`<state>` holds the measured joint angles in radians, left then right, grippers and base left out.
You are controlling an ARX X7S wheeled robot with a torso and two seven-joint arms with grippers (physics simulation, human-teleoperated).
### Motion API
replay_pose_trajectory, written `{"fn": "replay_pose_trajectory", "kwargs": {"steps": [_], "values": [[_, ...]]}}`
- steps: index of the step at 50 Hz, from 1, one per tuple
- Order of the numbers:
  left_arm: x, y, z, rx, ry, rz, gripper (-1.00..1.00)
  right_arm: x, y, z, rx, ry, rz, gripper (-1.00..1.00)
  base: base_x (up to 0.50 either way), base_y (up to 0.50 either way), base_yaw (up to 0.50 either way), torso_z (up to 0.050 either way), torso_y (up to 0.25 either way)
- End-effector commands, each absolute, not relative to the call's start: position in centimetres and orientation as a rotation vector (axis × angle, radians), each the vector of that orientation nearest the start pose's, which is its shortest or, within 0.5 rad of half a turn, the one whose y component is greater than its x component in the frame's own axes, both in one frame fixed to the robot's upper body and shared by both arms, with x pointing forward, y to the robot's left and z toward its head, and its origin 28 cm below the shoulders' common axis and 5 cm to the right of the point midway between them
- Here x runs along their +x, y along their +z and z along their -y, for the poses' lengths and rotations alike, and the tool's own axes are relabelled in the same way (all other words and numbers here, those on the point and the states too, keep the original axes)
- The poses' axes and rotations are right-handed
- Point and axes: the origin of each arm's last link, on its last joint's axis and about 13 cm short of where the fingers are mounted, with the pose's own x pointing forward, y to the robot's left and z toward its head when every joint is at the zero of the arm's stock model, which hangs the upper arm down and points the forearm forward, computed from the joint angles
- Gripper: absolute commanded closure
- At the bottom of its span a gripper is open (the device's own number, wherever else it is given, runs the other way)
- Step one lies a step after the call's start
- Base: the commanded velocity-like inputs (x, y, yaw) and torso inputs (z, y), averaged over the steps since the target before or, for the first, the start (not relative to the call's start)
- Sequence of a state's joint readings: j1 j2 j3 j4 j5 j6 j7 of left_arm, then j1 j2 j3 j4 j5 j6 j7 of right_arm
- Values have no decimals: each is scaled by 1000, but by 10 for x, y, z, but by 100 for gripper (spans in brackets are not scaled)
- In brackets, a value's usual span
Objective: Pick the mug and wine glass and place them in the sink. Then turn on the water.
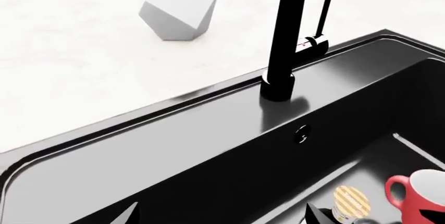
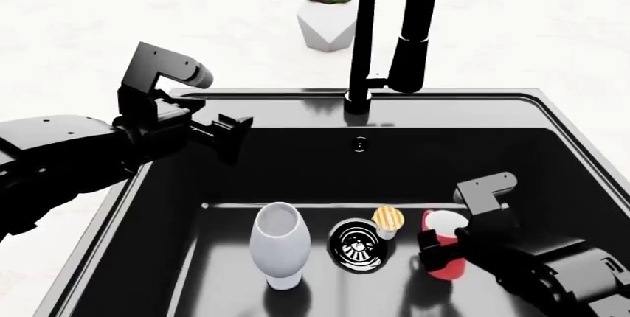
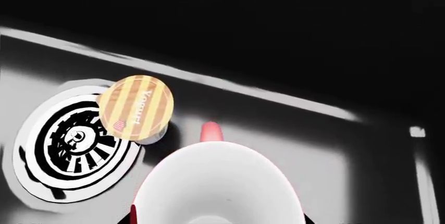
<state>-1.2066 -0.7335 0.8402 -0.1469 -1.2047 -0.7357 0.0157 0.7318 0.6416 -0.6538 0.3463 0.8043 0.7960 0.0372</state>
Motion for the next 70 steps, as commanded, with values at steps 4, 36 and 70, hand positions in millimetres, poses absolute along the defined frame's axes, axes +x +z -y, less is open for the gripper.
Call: {"fn": "replay_pose_trajectory", "kwargs": {"steps": [4, 36, 70], "values": [[333, 230, -278, 84, -524, -316, -100, 299, 77, 204, -187, 194, -737, 100, 0, 0, 0, 0, 0], [332, 230, -278, 82, -523, -310, -100, 300, 92, 207, -203, 179, -719, -100, 0, 0, 0, 0, 0], [346, 246, -277, 96, -227, -138, -100, 286, 204, 213, -187, 124, -400, -100, 0, 0, 0, 0, 0]]}}
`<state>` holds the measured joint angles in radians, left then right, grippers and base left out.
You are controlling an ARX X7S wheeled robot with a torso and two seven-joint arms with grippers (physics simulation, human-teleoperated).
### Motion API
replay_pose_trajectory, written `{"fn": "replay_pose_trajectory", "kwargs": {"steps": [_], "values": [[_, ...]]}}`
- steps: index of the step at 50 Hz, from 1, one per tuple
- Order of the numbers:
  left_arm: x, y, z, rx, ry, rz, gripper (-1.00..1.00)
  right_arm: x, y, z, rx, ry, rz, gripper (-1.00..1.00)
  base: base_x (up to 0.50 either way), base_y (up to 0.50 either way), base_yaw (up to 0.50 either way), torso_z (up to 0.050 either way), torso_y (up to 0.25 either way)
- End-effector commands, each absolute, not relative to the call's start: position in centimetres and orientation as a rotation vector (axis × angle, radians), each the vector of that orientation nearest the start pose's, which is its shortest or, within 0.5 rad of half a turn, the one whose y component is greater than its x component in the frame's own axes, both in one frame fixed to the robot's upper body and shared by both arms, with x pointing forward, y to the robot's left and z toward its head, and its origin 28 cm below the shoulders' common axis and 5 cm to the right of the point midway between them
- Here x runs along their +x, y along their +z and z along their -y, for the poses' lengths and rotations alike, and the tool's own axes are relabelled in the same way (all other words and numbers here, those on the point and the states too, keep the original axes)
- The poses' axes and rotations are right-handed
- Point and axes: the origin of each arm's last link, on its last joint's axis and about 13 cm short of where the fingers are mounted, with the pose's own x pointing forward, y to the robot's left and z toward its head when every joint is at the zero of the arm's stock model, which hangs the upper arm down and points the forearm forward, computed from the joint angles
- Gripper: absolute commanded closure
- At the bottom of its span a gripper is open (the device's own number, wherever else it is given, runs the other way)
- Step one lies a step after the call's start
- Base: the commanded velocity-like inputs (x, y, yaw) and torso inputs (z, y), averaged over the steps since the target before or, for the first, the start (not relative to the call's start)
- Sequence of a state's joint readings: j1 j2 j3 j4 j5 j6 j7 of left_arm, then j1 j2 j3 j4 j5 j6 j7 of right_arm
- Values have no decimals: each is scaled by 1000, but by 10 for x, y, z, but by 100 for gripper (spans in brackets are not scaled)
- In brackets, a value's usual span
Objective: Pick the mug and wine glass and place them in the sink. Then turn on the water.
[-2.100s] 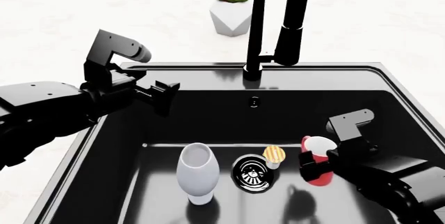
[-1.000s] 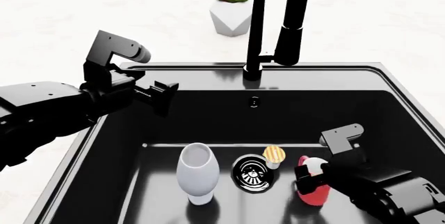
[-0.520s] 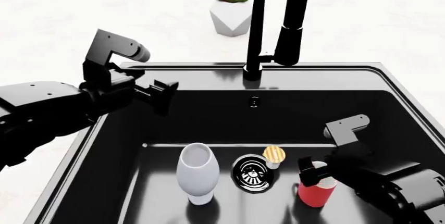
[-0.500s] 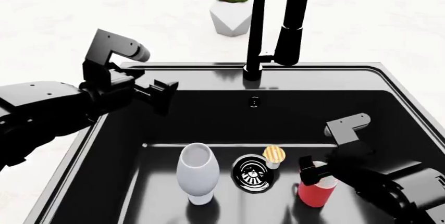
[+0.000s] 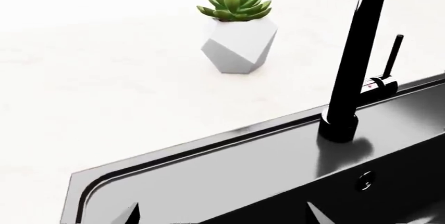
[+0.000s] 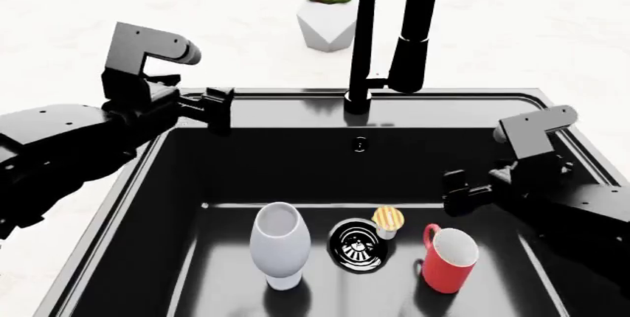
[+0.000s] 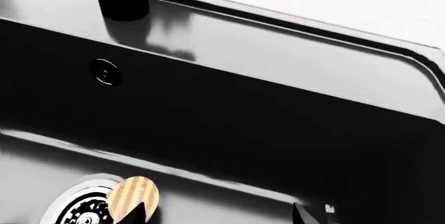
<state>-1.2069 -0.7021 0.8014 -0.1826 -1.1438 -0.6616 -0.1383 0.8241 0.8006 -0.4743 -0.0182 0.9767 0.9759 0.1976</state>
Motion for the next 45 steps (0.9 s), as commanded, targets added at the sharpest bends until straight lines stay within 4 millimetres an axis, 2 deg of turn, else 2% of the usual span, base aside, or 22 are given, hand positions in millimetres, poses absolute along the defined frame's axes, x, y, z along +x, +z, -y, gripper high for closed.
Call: {"fn": "replay_pose_trajectory", "kwargs": {"steps": [1, 14, 36, 45], "values": [[346, 246, -276, 100, -220, -132, -100, 287, 205, 213, -186, 123, -394, -100, 0, 0, 0, 0, 0], [352, 259, -272, 119, -184, -75, -100, 299, 223, 214, -188, 108, -292, -100, 0, 0, 0, 0, 0], [375, 290, -265, 99, -82, 13, -100, 337, 265, 207, -222, 89, -112, -100, 0, 0, 0, 0, 0], [388, 304, -259, 105, -48, 48, -100, 358, 275, 207, -225, 92, -64, -100, 0, 0, 0, 0, 0]]}}
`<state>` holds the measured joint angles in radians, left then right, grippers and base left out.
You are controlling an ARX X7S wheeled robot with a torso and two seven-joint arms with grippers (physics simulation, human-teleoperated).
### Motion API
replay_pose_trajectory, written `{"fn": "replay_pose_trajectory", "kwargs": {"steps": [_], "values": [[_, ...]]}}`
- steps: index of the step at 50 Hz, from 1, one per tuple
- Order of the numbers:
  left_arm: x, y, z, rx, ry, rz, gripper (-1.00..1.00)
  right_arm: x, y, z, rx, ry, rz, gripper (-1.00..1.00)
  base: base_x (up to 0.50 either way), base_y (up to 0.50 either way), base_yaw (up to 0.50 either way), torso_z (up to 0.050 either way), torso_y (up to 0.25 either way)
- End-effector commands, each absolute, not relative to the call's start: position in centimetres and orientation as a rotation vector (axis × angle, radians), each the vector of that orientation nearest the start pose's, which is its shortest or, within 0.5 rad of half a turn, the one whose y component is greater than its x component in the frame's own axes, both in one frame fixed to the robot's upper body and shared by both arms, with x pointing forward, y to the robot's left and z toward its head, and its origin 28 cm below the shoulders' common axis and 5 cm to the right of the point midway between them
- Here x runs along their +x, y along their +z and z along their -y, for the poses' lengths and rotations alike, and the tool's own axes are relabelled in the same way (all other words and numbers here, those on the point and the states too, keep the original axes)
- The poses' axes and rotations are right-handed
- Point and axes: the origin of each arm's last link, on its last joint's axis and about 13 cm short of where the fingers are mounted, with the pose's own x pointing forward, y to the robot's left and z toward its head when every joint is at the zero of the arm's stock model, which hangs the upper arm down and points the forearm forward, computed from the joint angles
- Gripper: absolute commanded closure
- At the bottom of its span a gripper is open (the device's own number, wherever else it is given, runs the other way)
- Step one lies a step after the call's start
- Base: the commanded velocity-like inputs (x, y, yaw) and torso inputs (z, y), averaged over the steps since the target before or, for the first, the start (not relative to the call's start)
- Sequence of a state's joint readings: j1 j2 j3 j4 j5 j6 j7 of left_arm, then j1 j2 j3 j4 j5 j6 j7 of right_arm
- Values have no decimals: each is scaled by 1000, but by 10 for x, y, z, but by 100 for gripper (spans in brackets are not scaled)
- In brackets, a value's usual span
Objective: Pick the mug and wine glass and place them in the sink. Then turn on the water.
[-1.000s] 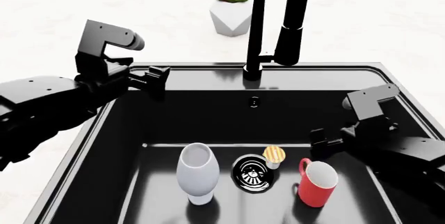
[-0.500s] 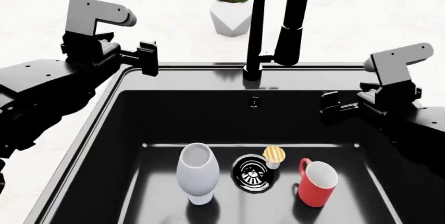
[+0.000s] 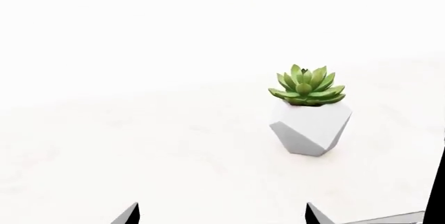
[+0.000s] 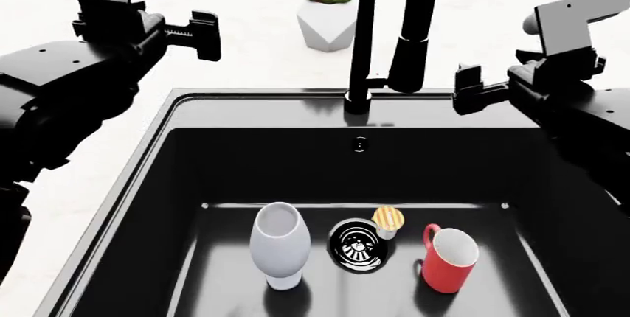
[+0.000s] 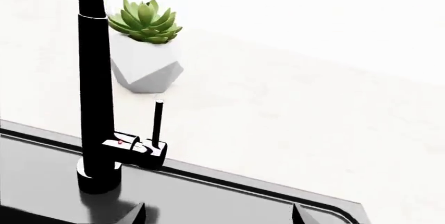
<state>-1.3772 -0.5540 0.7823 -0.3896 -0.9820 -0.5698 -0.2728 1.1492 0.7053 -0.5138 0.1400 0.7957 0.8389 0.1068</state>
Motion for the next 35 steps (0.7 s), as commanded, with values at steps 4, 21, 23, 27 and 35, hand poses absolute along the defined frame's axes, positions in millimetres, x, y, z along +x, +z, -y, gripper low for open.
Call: {"fn": "replay_pose_trajectory", "kwargs": {"steps": [4, 21, 23, 27, 35], "values": [[397, 312, -258, 102, -22, 58, -100, 373, 280, 206, -214, 92, -37, -100, 0, 0, 0, 0, 0], [412, 327, -254, 111, 42, 73, -100, 417, 288, 193, -204, 103, 18, -100, 0, 0, 0, 0, 0], [412, 327, -255, 112, 46, 74, -100, 421, 289, 191, -202, 106, 23, -100, 0, 0, 0, 0, 0], [410, 326, -254, 119, 43, 73, -100, 427, 292, 189, -204, 113, 32, -100, 0, 0, 0, 0, 0], [409, 325, -255, 128, 43, 73, -100, 432, 293, 183, -193, 134, 45, -100, 0, 0, 0, 0, 0]]}}
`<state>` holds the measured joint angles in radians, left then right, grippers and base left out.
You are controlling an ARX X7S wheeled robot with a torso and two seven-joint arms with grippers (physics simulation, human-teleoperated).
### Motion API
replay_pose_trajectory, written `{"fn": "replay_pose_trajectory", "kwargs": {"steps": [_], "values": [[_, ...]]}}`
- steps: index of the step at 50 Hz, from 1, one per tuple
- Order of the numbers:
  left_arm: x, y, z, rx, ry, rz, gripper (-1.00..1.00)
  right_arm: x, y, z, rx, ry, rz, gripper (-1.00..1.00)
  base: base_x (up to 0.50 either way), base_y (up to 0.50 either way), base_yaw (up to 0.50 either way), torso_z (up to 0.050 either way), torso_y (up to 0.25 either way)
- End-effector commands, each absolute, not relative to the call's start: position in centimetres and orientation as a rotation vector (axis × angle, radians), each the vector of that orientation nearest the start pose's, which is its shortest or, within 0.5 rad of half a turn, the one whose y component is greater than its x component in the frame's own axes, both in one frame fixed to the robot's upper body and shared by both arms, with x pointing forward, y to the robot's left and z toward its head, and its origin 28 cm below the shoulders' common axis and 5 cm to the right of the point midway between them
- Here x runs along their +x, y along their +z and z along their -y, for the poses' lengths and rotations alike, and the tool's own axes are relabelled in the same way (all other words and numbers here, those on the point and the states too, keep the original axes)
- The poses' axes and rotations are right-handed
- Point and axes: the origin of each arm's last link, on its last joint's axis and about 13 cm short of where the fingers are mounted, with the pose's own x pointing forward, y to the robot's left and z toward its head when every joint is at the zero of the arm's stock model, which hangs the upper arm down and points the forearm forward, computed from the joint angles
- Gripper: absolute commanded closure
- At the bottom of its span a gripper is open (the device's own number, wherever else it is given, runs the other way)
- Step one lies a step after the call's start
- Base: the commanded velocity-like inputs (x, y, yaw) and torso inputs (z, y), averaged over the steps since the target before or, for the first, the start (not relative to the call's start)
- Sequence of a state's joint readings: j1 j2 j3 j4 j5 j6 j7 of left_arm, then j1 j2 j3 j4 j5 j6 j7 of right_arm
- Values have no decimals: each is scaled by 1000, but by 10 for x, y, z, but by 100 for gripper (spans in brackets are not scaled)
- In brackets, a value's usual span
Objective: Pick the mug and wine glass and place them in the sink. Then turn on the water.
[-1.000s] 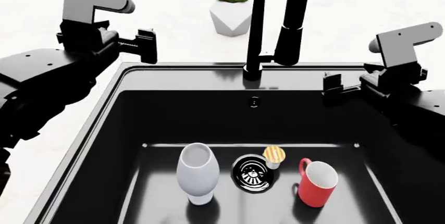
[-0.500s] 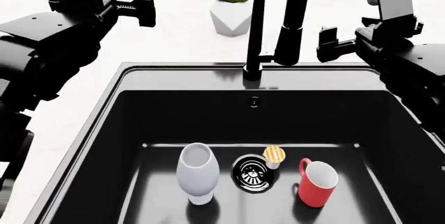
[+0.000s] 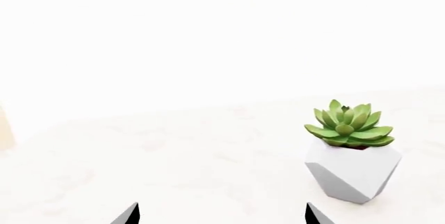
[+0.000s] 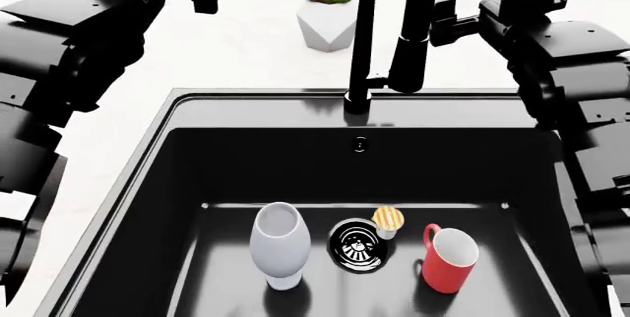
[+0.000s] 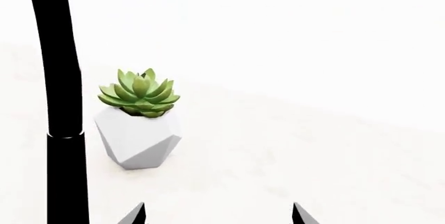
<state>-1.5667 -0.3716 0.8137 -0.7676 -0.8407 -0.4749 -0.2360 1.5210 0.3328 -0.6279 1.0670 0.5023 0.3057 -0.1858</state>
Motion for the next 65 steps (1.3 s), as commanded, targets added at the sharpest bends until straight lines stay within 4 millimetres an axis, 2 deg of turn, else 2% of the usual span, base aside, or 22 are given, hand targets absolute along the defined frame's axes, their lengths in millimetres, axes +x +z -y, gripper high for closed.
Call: {"fn": "replay_pose_trajectory", "kwargs": {"steps": [1, 12, 38, 51, 59, 65], "values": [[409, 325, -255, 129, 44, 76, -100, 432, 293, 182, -191, 138, 47, -100, 0, 0, 0, 0, 0], [410, 328, -254, 130, 36, 101, -100, 434, 300, 172, -162, 191, 78, -100, 0, 0, 0, 0, 0], [410, 332, -254, 118, 40, 128, -100, 435, 298, 166, -115, 240, 75, -100, 0, 0, 0, 0, 0], [415, 335, -258, 140, 93, 172, -100, 433, 326, 166, -140, 198, 127, -100, 0, 0, 0, 0, 0], [416, 338, -258, 146, 85, 199, -100, 432, 335, 165, -146, 201, 143, -100, 0, 0, 0, 0, 0], [415, 337, -257, 143, 82, 187, -100, 432, 335, 164, -150, 203, 141, -100, 0, 0, 0, 0, 0]]}}
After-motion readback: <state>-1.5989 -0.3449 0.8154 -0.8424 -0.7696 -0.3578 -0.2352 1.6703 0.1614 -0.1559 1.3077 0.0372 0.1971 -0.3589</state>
